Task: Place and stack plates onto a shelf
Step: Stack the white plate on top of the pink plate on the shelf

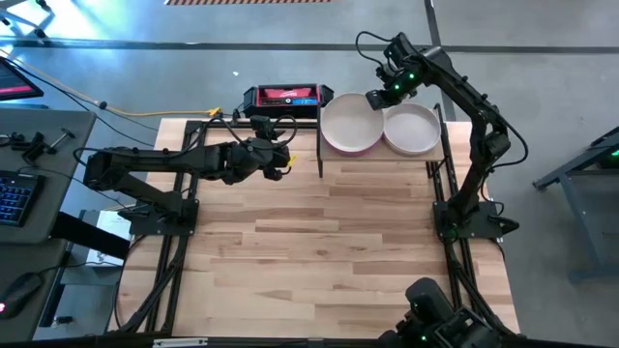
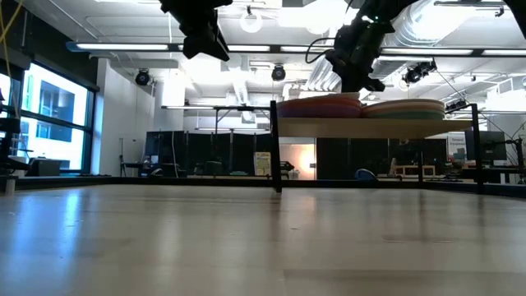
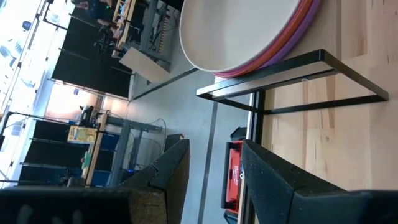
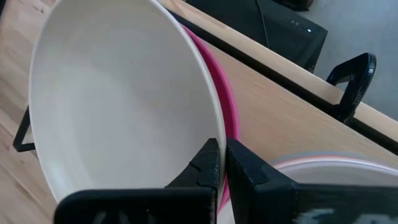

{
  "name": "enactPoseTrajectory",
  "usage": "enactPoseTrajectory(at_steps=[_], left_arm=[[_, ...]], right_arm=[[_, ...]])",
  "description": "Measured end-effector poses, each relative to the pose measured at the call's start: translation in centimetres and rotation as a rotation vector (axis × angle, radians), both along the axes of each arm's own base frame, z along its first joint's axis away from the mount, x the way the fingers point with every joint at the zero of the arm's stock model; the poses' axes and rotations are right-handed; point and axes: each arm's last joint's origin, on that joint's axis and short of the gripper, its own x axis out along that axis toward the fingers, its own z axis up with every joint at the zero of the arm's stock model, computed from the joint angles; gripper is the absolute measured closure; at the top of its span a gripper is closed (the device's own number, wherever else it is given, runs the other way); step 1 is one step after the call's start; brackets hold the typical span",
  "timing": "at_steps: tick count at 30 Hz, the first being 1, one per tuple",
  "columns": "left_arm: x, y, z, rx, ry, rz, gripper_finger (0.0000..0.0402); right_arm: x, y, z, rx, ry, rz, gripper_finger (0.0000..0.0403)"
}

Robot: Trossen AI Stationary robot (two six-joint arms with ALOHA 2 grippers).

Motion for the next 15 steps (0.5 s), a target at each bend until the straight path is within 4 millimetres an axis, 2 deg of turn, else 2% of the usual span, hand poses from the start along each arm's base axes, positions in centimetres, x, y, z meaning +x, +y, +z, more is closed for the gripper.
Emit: enactPoseTrajectory(at_steps=[15], left_arm=[[0.0,0.0,0.0,0.0,0.0,0.0,0.0264]], right_arm=[[0.04,-0.15,0.04,-0.007,0.0,-0.036,0.0402]])
